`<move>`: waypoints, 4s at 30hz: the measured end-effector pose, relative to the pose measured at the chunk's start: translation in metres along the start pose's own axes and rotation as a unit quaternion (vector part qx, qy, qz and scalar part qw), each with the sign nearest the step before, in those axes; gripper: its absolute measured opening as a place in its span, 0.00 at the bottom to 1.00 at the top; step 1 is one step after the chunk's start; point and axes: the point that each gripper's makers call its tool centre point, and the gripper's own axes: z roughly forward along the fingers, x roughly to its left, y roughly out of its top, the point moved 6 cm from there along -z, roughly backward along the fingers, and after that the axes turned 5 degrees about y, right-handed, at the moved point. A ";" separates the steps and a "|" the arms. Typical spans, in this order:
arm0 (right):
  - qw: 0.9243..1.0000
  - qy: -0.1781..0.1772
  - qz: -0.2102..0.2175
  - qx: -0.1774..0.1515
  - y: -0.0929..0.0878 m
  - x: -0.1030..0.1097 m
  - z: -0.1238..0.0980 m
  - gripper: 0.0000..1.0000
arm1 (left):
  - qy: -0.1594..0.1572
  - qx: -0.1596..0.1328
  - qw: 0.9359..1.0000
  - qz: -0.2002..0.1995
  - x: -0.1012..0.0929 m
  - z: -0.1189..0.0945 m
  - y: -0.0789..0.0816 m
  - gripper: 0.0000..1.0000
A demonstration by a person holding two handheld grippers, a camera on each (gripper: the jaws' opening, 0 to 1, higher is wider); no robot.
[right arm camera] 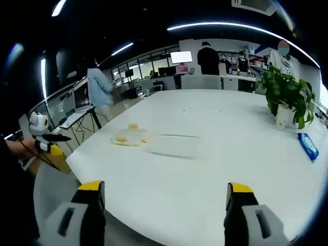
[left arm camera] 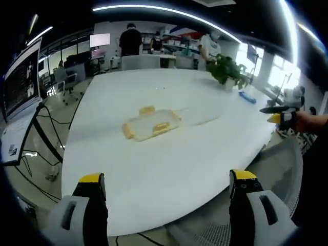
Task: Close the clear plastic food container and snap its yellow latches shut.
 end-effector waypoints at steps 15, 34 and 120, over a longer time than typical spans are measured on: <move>1.000 0.007 -0.006 0.001 -0.001 0.006 0.001 0.99 | 0.010 0.005 1.000 0.006 0.006 -0.007 -0.007 0.99; 1.000 -0.002 -0.016 0.015 -0.009 0.011 0.000 0.97 | 0.004 0.000 1.000 0.002 0.007 -0.006 -0.004 0.99; 0.996 0.057 -0.065 0.033 0.067 0.027 0.109 0.91 | -0.004 0.003 0.999 0.035 0.046 0.073 0.035 0.99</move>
